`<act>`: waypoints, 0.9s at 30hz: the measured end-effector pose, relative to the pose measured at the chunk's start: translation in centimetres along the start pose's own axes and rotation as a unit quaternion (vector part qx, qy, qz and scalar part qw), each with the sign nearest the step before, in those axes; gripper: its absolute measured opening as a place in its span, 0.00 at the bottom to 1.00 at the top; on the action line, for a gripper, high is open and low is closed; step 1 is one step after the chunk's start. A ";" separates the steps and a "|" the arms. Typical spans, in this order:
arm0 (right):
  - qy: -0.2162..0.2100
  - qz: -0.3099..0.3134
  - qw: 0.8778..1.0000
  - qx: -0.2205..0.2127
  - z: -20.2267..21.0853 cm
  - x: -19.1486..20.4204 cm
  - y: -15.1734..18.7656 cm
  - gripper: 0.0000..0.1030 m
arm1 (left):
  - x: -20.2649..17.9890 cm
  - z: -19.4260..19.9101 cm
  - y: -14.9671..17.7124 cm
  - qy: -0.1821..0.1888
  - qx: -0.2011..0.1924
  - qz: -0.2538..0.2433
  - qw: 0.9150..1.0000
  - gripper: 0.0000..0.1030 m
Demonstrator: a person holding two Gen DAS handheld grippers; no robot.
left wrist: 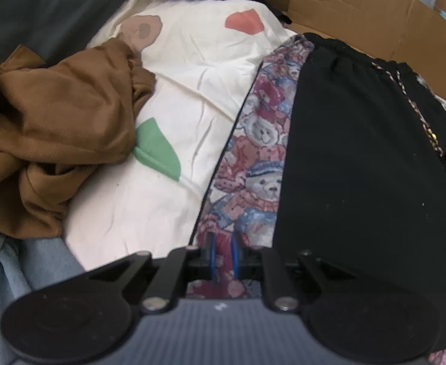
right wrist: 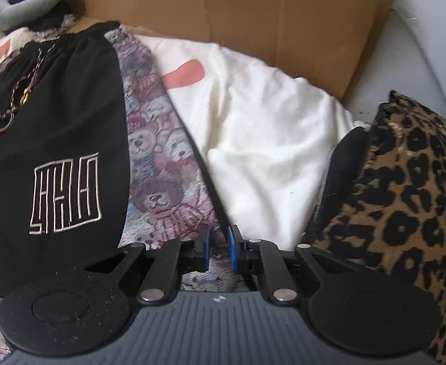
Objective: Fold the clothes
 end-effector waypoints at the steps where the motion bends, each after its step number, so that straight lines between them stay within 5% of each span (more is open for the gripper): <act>1: 0.004 0.008 1.000 0.002 -0.3 0.1 0.1 0.14 | 0.0 0.0 0.1 0.000 0.000 0.001 1.000 0.12; 3: 0.012 0.025 1.000 0.007 -0.9 0.3 0.3 0.22 | 0.1 0.0 0.1 0.000 0.000 0.001 1.000 0.12; 12: 0.018 0.035 0.999 0.014 -1.3 0.1 0.2 0.25 | 0.2 -0.1 0.3 0.005 -0.002 0.000 1.000 0.12; 14: 0.006 0.032 0.999 0.019 -1.5 0.2 0.1 0.12 | 0.1 -0.2 0.3 0.005 -0.002 0.002 1.000 0.12; 18: 0.004 0.045 0.999 0.020 -1.5 0.7 0.2 0.04 | 0.0 -0.3 0.6 0.005 -0.001 0.003 1.000 0.12; 27: 0.033 0.037 0.999 0.022 -1.0 -0.3 -0.2 0.00 | 0.5 -0.3 0.7 0.004 -0.001 0.003 1.000 0.12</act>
Point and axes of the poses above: each gripper's, at about its wrist camera, not at the fingertips, and z roughly against the way its jaws point, x to its left, y to its underside, the point moved 9 cm from there along -z, roughly the way its jaws point, and after that the axes turned 7 degrees about -z, right-handed, at the moved point
